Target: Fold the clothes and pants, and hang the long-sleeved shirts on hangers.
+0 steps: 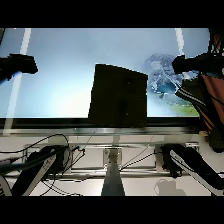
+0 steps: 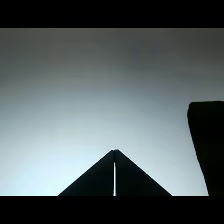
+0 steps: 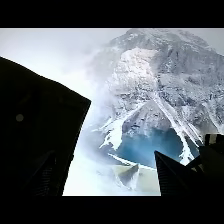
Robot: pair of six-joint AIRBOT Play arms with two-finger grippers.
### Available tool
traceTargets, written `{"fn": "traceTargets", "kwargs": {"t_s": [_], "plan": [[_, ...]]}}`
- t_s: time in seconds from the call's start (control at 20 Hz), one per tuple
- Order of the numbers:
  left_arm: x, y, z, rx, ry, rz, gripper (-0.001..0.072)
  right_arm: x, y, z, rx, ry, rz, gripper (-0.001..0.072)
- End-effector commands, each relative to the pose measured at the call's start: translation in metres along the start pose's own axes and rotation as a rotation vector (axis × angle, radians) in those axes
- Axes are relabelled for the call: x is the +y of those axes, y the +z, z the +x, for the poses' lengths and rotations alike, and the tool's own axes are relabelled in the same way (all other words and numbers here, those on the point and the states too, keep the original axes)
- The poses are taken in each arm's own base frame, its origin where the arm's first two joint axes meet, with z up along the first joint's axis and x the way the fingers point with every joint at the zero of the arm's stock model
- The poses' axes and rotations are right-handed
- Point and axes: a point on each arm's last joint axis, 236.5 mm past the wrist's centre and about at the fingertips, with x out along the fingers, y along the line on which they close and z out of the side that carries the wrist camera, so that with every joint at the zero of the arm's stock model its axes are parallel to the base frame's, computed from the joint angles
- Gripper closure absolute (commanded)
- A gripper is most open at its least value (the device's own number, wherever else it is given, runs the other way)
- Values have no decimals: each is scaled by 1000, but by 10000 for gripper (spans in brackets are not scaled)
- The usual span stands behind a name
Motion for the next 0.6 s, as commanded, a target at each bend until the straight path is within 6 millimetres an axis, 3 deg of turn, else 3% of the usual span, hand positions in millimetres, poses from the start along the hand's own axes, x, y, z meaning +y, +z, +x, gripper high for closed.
{"fn": "traceTargets", "kwargs": {"t_s": [0.0, 0.55], "plan": [[0, 0, 0, -1, 1, 0, 699, 0, 0, 0, 0, 0, 0, 13], [0, 0, 0, -1, 1, 0, 699, 0, 1, 0, -6, 2, 1, 13]]}}
